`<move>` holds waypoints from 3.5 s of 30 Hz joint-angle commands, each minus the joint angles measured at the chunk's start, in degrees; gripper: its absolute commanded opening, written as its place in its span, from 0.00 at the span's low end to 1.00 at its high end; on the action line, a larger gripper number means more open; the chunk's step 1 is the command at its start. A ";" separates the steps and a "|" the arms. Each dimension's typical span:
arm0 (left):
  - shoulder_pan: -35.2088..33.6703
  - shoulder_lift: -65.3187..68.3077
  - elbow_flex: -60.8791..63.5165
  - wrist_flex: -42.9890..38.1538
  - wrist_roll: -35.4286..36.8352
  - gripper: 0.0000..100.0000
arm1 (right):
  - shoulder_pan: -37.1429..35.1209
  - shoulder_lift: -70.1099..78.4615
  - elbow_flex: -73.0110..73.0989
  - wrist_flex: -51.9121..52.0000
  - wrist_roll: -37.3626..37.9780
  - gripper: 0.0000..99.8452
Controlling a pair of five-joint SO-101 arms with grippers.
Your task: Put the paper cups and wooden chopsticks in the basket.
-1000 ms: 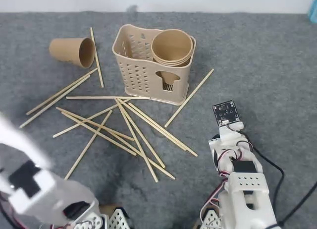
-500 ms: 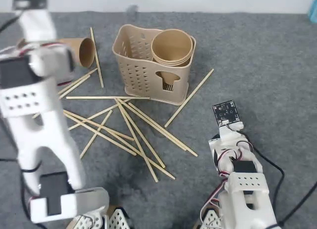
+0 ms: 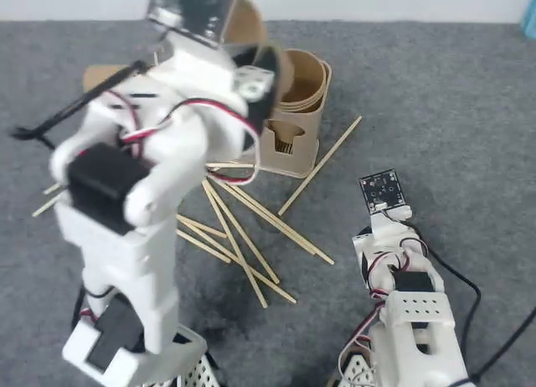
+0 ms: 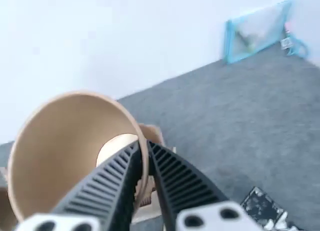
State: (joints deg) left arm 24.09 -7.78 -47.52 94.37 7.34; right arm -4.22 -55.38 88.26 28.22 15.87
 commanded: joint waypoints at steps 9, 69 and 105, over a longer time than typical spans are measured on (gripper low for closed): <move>0.88 -0.35 16.13 -19.60 0.18 0.01 | -0.13 -1.45 -0.70 -1.45 1.23 0.01; -16.79 -5.45 -1.01 -0.09 5.71 0.00 | -0.31 -1.45 -0.53 -1.54 5.63 0.01; -62.24 -10.55 47.96 -25.32 -4.84 0.01 | -0.31 -1.45 -0.44 -1.10 5.63 0.01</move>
State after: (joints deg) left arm -35.78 -17.19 -7.16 77.49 3.12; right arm -4.22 -55.38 88.26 28.22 20.44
